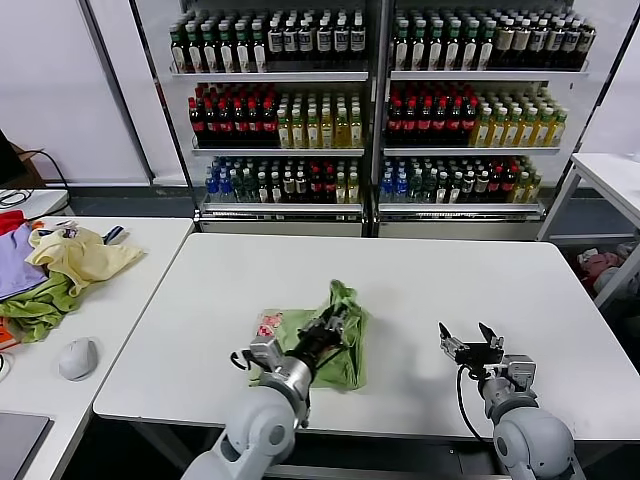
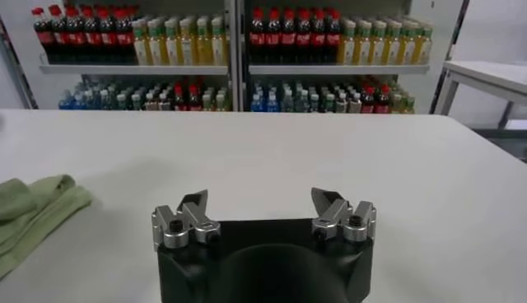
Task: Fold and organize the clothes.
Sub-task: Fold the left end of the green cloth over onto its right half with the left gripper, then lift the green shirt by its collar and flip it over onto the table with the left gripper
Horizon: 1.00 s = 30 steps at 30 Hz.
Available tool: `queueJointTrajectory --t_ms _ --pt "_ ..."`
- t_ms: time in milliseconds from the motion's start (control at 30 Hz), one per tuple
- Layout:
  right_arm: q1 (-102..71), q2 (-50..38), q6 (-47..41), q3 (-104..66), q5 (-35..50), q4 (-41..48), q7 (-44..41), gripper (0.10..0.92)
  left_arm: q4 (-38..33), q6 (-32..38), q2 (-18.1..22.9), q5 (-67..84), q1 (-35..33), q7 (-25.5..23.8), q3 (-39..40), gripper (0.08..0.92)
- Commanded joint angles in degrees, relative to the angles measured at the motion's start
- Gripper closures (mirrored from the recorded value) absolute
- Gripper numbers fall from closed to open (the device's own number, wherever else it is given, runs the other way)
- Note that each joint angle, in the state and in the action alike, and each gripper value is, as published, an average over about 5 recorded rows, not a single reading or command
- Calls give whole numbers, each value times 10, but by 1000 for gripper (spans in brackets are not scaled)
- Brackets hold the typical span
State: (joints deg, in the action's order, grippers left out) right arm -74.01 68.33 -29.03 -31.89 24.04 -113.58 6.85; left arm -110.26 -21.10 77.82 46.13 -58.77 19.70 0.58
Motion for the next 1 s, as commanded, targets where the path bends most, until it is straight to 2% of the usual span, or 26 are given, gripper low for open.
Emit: queueJointTrajectory --t_ms 33,233,400,533,733,1000 --pt "1 1 0 2 -2 1 0 203 -2 4 23 1 8 -7 36 588" --pt "1 2 0 2 -4 2 0 203 -41 15 -6 11 -33 0 -37 415" --pt "2 2 1 3 -4 2 -1 203 -8 30 -45 -105 -56 27 -106 277" --pt "5 4 2 4 -5 6 -1 203 22 27 -68 -197 -74 50 -123 192" --pt "2 10 4 7 -12 10 -1 203 40 -4 -66 -278 -90 69 -110 177" --pt "-3 9 4 3 -13 2 -1 203 59 -57 -63 -239 -78 86 -98 177"
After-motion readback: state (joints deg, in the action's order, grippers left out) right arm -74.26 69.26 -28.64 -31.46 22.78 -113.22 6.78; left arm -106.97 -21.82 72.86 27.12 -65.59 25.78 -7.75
